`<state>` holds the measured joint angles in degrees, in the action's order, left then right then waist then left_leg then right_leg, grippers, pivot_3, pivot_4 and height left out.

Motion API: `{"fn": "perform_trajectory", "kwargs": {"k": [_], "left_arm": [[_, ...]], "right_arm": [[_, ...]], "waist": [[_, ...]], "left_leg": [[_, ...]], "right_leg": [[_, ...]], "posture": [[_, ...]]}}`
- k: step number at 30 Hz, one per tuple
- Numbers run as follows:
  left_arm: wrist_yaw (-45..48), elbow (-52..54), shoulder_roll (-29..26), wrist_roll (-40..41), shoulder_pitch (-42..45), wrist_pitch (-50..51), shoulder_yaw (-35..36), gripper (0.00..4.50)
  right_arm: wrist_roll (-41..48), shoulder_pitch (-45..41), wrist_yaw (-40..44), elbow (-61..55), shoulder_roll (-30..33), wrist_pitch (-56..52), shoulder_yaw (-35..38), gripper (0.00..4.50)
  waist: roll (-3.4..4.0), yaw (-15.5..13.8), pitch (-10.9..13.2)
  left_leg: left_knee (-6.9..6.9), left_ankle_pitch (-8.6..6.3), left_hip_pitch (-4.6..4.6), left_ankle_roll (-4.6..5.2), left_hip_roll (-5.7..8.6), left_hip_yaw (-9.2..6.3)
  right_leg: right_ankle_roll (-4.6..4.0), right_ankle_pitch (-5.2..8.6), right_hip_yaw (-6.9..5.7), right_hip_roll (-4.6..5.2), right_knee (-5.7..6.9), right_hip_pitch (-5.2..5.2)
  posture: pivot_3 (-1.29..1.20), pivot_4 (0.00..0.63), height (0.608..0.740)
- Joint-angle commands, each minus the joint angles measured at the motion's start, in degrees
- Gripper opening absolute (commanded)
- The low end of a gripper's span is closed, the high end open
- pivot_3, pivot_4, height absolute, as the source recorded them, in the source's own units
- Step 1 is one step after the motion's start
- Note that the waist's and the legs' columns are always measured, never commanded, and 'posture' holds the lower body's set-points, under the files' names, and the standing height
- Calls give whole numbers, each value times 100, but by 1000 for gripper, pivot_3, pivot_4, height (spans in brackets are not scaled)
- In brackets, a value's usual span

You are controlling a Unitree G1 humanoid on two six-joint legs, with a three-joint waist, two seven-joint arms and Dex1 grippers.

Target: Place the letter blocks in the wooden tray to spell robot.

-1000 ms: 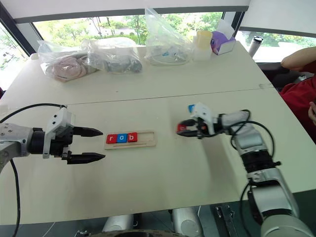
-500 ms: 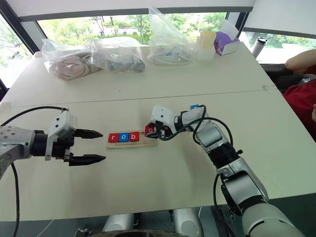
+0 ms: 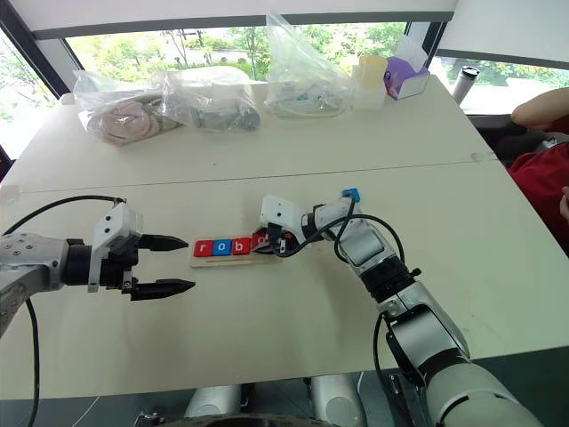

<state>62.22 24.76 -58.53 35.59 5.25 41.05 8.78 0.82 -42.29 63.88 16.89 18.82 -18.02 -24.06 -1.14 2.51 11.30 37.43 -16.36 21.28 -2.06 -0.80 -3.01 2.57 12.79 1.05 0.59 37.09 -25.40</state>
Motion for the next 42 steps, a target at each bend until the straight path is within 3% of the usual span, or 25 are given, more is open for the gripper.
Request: {"fn": "perform_trajectory", "kwargs": {"k": [1, 6, 7, 8, 12, 21, 28, 34, 42], "left_arm": [[-15, 31, -21, -15, 52, -72, 86, 4500], [8, -18, -66, -227, 21, -197, -53, 4500], [9, -22, -52, -228, 27, -197, -53, 4500], [2, -27, -34, -220, 50, -185, -57, 4500], [-10, -65, -9, -208, 127, -176, -80, 4500], [-54, -88, 38, -194, 131, -159, -42, 4500], [-53, -138, 89, -212, 254, -138, -158, 4500], [-50, -158, 83, -212, 297, -123, -163, 4500], [-85, -130, 80, -196, 269, -100, -148, 4500]], "right_arm": [[8, -110, -6, -141, -65, 90, 27, 1202], [-2, -61, -35, -176, -112, 90, -4, 1202], [2, -57, -43, -185, -121, 82, -6, 2271], [8, -50, -48, -203, -131, 91, -7, 2574], [66, -44, -129, -335, -182, 41, 64, 4490], [419, -37, -713, -748, -94, -546, 833, 4490], [-240, -88, -1602, 245, -80, 329, 809, 4490], [-335, -83, -1492, 607, -75, 680, 724, 4490], [-189, 80, -1243, 213, -144, 502, 719, 4490]], "waist": [[0, 0, 0], [0, 2, 0], [0, 3, 0], [0, 3, 0], [0, 2, 0], [0, -6, 0], [-1, 6, 0], [-1, 11, 0], [-1, 6, 0]], "left_leg": [[0, 0, 0, 0, 0, 0], [0, 0, 0, 0, 0, 0], [0, 0, 0, 0, 0, 0], [0, 0, 0, 0, 0, 0], [-1, 0, 0, 0, 0, 0], [0, 0, 1, 0, 0, 0], [-1, 0, 0, 0, 1, 1], [-4, 0, 0, 0, 0, 1], [-3, 0, 0, 0, 0, 1]], "right_leg": [[0, 0, 0, 0, 0, 0], [0, 0, 0, 0, 0, 0], [0, 0, 0, 0, 0, 0], [0, 0, 0, 0, 0, 0], [0, 0, 0, 0, 0, 0], [0, -1, 0, 1, 0, 0], [0, -1, 0, 1, 0, 0], [0, -1, 2, 0, 0, -1], [0, -1, 1, 0, 0, -1]], "posture": [[0, 150, 740], [0, 150, 740], [0, 150, 740], [0, 150, 740], [0, 150, 740], [0, 150, 740], [0, 150, 740], [0, 150, 740], [0, 150, 740]]}}
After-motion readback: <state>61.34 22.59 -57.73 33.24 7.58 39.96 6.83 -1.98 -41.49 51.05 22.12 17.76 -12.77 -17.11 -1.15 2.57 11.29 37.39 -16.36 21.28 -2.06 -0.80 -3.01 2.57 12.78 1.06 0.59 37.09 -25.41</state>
